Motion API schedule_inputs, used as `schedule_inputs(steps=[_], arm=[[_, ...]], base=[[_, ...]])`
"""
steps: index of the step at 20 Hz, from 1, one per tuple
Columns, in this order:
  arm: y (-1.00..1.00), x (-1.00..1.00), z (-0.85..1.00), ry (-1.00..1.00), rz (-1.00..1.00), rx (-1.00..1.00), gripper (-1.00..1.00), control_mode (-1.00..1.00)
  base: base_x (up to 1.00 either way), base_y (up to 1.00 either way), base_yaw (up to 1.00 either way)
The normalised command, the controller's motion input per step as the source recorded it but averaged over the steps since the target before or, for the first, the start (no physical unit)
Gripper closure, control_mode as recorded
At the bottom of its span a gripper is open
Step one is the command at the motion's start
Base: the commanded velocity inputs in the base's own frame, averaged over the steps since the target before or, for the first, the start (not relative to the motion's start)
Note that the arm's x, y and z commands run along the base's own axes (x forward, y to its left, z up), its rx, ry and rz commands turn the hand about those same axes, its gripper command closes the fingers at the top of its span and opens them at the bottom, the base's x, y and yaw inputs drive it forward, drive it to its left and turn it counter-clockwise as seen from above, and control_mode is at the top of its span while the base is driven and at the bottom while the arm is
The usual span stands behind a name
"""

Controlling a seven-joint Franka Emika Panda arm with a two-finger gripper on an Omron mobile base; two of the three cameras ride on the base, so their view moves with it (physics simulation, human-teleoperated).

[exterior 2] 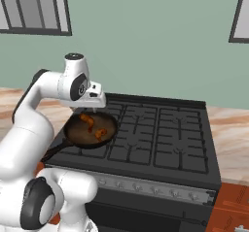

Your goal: Take the chicken drumsticks from the pan and place one on each plate on the dining counter.

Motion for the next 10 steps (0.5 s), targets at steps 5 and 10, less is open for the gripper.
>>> schedule_inputs(steps=[5, 10], arm=[[0.0, 0.0, -0.63, 0.01, 0.1, -0.02, -1.0, -1.0], [0.0, 0.09, -0.6, 0.04, 0.14, -0.05, -1.0, -1.0]], base=[[0.0, 0.0, 0.0], [0.0, 0.0, 0.0]])
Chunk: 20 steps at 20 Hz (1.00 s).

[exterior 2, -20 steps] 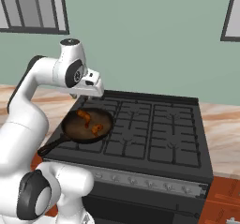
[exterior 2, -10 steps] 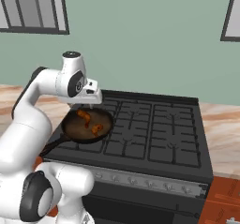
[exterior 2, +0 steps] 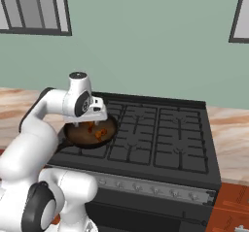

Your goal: Take the chicken drumsticks from the pan and place one on each plate on the dining counter.

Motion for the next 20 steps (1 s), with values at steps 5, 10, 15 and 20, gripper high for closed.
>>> schedule_inputs(steps=[5, 10, 15, 20], arm=[[0.0, 0.24, -0.44, 0.0, 0.12, 0.0, -1.0, -1.0], [-0.01, 0.35, -0.33, 0.0, 0.05, 0.0, -1.0, -1.0], [-0.03, 0.28, -0.37, 0.01, 0.0, 0.0, -1.0, -1.0], [-0.04, 0.24, -0.29, 0.05, -0.03, 0.0, -1.0, -1.0]], base=[[0.0, 0.0, 0.0], [0.0, 0.0, 0.0], [0.0, 0.0, 0.0], [0.0, 0.0, 0.0]])
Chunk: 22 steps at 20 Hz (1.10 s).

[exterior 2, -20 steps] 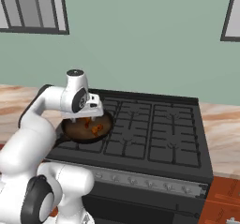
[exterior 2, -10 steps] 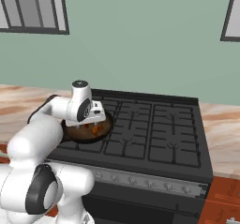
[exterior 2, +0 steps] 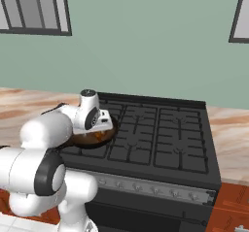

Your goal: Take the chicken drumsticks from the pan and place one on each plate on the dining counter.

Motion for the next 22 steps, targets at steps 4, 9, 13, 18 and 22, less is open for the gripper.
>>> schedule_inputs(steps=[4, 9, 13, 18, 22], arm=[[0.0, 0.32, -0.26, 0.05, -0.04, 0.0, -1.0, -1.0], [-0.01, 0.31, -0.24, 0.04, -0.04, 0.0, -1.0, -1.0], [-0.08, 0.22, -0.25, 0.04, -0.07, 0.0, -1.0, -1.0], [-0.02, 0.1, -0.36, 0.03, -0.08, 0.0, -1.0, -1.0], [0.0, 0.0, -0.53, 0.0, -0.1, -0.03, 1.0, -1.0]], base=[[0.0, 0.0, 0.0], [0.0, 0.0, 0.0], [0.0, 0.0, 0.0], [0.0, 0.0, 0.0], [0.0, 0.0, 0.0]])
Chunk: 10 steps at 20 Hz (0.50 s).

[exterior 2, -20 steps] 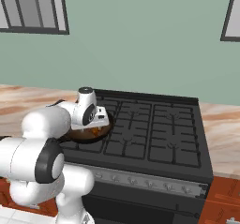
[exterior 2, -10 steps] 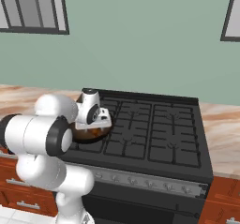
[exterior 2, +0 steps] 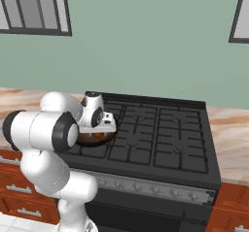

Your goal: Take the chicken drumsticks from the pan and place one on each plate on the dining counter.

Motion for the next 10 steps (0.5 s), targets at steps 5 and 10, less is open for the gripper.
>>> schedule_inputs(steps=[5, 10], arm=[[0.18, 0.0, -0.79, 0.0, -0.17, -0.06, 1.0, -1.0], [0.17, 0.0, -0.37, 0.0, -0.24, -0.01, 1.0, -1.0]], base=[[0.0, 0.0, 0.0], [0.0, 0.0, 0.0]])
